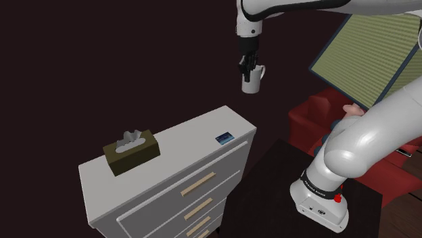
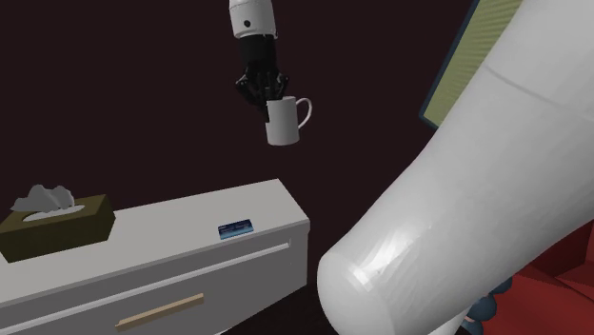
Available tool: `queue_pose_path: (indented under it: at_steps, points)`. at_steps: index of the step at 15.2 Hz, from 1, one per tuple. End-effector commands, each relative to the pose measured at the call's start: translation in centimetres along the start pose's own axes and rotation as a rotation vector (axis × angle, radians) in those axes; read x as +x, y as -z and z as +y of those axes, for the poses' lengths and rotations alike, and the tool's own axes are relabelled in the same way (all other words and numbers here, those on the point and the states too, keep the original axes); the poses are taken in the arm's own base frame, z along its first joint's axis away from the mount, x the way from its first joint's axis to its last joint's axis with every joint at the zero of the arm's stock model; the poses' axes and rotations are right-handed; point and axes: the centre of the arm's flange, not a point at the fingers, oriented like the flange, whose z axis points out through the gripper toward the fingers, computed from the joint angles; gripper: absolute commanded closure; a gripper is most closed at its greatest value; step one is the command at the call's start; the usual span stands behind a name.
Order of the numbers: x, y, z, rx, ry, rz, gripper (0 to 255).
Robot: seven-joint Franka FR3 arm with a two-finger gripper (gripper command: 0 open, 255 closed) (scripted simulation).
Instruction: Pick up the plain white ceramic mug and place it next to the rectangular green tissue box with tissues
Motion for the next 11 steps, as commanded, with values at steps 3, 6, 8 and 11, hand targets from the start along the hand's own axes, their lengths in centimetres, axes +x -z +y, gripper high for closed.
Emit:
queue_pose_path:
  at_steps: [3, 6, 8, 11]
  points:
    - [-0.2, 1.6, 0.0, 0.0, 0.0, 0.0, 255]
    - [1.7, 2.0, -3.5, 0.0, 0.0, 0.0, 255]
    - [3.0, 2.3, -5.8, 0.0, 0.0, 0.0, 255]
    - [4.9, 2.7, -9.2, 0.0, 0.0, 0.0, 255]
